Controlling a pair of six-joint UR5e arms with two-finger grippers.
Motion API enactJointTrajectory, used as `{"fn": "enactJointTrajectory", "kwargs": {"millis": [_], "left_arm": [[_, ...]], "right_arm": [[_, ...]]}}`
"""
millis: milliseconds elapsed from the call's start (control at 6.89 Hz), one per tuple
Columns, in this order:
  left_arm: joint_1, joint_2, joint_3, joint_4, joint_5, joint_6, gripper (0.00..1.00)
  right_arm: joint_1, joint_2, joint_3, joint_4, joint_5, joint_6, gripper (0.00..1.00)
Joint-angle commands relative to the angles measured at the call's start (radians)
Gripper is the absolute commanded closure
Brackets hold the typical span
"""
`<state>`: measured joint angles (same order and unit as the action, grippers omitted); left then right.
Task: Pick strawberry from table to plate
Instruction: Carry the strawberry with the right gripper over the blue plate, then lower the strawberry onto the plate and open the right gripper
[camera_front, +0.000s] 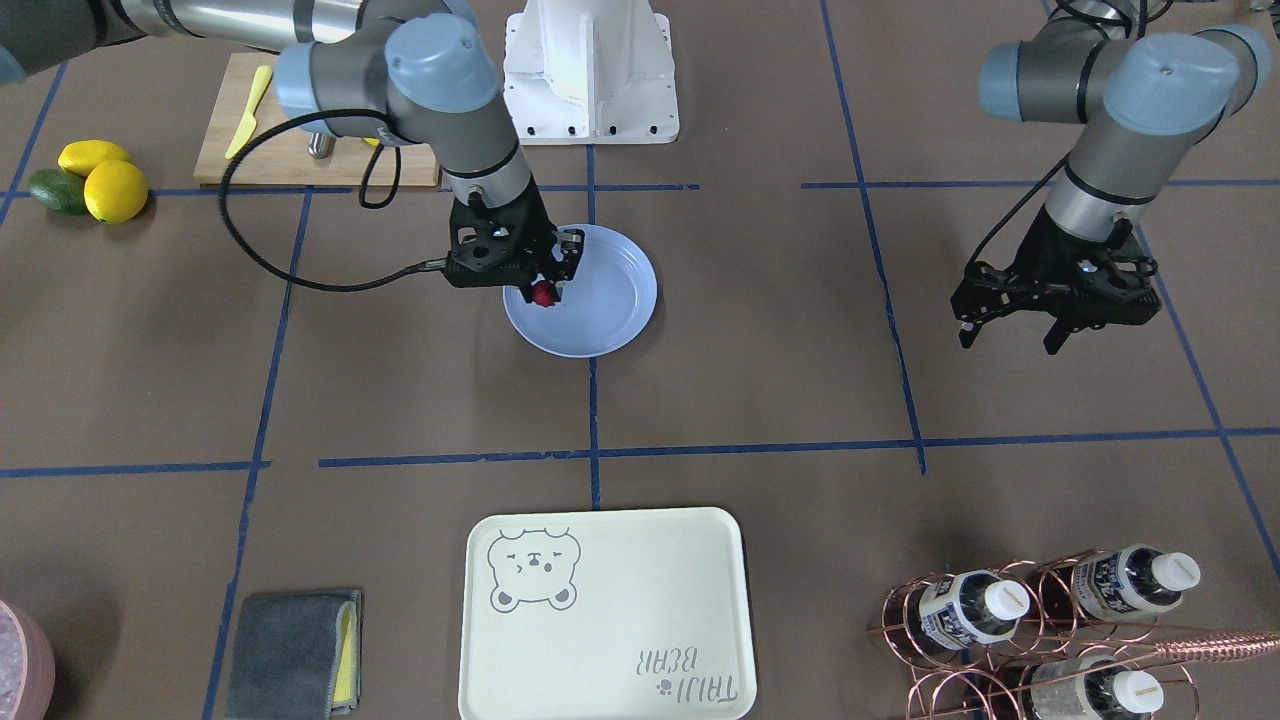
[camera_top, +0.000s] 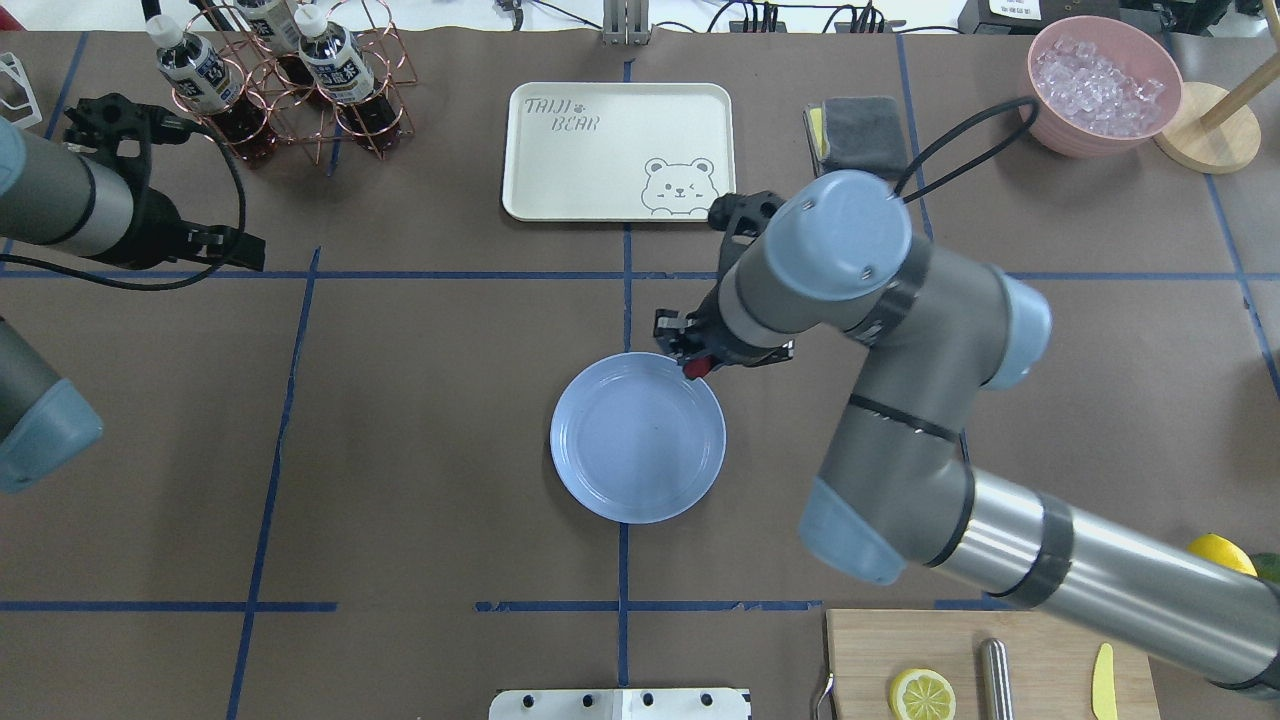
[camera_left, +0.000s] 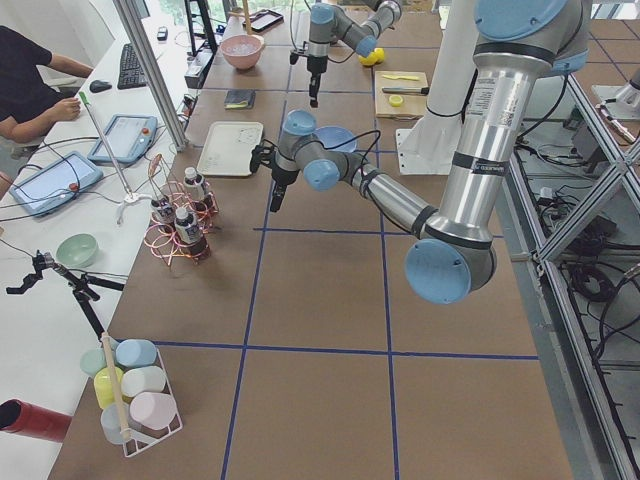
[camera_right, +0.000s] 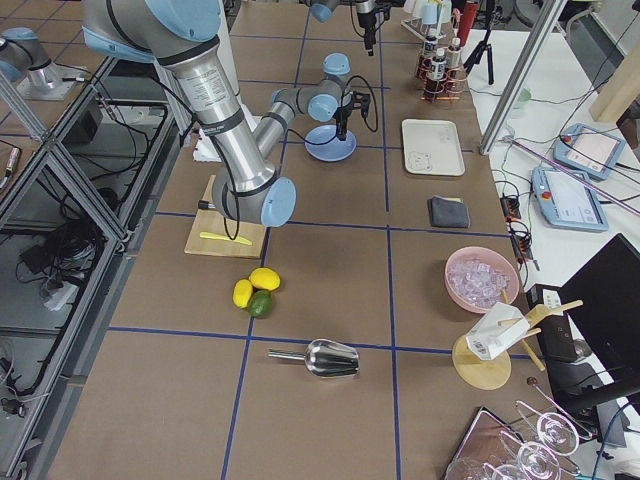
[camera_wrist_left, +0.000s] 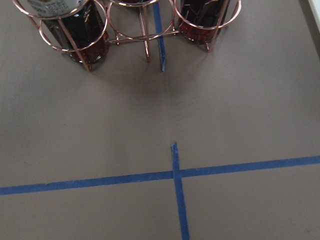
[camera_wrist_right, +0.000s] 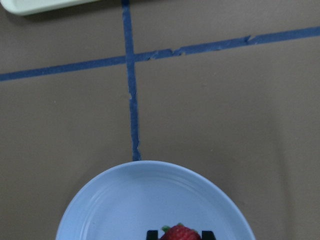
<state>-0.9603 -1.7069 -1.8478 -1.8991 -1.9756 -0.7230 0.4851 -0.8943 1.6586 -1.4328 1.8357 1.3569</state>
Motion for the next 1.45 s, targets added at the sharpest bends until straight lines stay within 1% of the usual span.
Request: {"fn": "enactJointTrajectory", "kwargs": {"millis": [0, 145, 435, 581, 726, 871, 1016, 1161, 1306], "left_arm": [[-0.090, 0.062, 0.005, -0.003, -0.022, 0.164, 0.00], [-0.112, 0.065, 0.009, -0.003, -0.063, 0.192, 0.00], [-0.118, 0.067, 0.010, -0.003, -0.078, 0.195, 0.00], [-0.118, 0.067, 0.010, -0.003, -0.078, 0.195, 0.00], [-0.121, 0.067, 0.010, -0.003, -0.078, 0.194, 0.00], [-0.121, 0.067, 0.010, -0.003, -0.078, 0.194, 0.00], [-0.123, 0.067, 0.010, -0.003, -0.078, 0.194, 0.00], [-0.126, 0.067, 0.010, -0.003, -0.078, 0.195, 0.00], [-0.147, 0.067, 0.016, -0.001, -0.078, 0.203, 0.00]], "right_arm": [[-0.057, 0.080, -0.118, 0.000, -0.049, 0.005, 1.00], [-0.063, 0.083, -0.126, -0.003, -0.049, 0.005, 1.00], [-0.066, 0.080, -0.144, -0.006, -0.044, 0.004, 1.00], [-0.069, 0.074, -0.145, -0.015, -0.041, 0.004, 0.86], [-0.069, 0.080, -0.145, -0.017, -0.039, 0.004, 0.33], [-0.068, 0.083, -0.138, -0.017, -0.038, 0.005, 0.01], [-0.068, 0.081, -0.134, -0.018, -0.038, 0.005, 0.00], [-0.060, 0.083, -0.110, -0.041, -0.038, 0.005, 0.00], [-0.016, 0.080, -0.012, -0.154, -0.036, -0.005, 0.00]]}}
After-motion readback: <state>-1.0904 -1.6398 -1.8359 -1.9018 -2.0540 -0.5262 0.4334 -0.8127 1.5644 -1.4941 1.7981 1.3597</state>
